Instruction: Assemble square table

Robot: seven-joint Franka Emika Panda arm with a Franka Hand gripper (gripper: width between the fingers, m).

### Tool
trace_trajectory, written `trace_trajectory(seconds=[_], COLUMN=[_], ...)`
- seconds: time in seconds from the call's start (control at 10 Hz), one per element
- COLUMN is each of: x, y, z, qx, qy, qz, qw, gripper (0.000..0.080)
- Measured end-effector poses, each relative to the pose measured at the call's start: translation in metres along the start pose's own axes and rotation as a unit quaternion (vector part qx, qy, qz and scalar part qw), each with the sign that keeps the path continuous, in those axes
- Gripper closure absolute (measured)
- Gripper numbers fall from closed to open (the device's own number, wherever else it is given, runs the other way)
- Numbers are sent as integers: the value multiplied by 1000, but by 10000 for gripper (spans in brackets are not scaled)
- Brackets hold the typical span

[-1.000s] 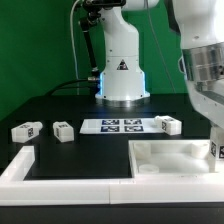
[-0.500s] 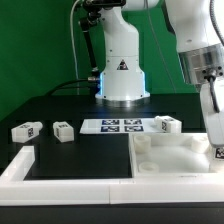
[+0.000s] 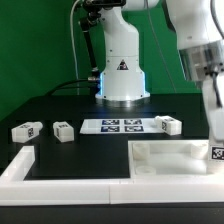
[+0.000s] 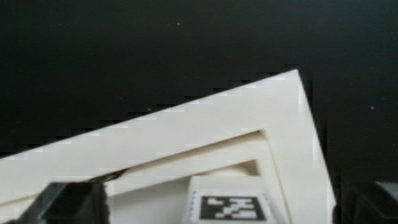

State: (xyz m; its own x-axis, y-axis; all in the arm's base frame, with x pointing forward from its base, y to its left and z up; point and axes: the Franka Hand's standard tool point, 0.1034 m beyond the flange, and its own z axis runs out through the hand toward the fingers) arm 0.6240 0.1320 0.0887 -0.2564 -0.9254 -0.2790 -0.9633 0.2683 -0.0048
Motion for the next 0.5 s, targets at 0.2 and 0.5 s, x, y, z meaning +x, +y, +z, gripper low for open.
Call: trace_trajectory(seconds=[0.2, 0.5], x=[-5, -3], y=[3, 5], z=[-23, -18], qx=[4, 1], qy=[-8, -6], qz=[-8, -8], qw=[1000, 1000], gripper=[152, 150])
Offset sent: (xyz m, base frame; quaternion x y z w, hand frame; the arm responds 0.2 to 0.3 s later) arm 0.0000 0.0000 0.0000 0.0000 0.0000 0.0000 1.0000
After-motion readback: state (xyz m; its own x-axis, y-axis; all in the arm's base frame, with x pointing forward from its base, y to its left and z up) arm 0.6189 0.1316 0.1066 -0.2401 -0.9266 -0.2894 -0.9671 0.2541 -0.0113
